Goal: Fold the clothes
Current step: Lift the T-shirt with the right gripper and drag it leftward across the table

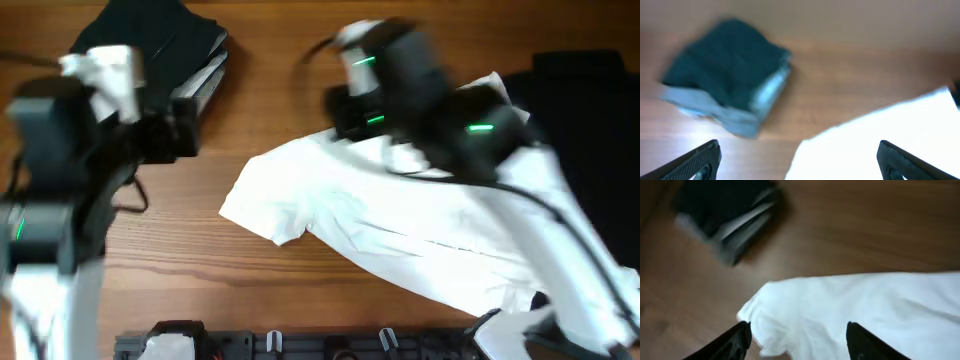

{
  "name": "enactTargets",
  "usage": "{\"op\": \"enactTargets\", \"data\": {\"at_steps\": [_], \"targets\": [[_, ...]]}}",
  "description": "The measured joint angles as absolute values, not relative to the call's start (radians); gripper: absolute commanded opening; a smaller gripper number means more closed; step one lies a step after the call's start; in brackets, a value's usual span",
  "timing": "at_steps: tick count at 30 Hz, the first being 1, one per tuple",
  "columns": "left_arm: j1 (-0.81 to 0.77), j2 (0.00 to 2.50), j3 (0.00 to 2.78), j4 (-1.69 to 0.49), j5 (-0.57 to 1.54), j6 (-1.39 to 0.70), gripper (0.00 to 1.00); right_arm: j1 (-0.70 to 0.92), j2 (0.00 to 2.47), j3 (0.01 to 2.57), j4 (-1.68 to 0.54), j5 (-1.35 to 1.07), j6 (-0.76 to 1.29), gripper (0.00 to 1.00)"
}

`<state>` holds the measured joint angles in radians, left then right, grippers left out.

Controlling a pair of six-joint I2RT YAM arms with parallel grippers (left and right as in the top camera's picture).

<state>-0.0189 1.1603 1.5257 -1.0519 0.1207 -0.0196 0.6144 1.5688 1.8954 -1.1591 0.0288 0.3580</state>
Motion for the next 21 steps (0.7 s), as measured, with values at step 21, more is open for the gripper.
{"op": "enactTargets", "data": {"at_steps": [21], "targets": [[-0.303, 2.133, 1.523, -0.791, 0.226, 0.265, 0.76, 0.292, 1.49, 1.9, -1.324, 0.027, 0.46, 0.73]]}}
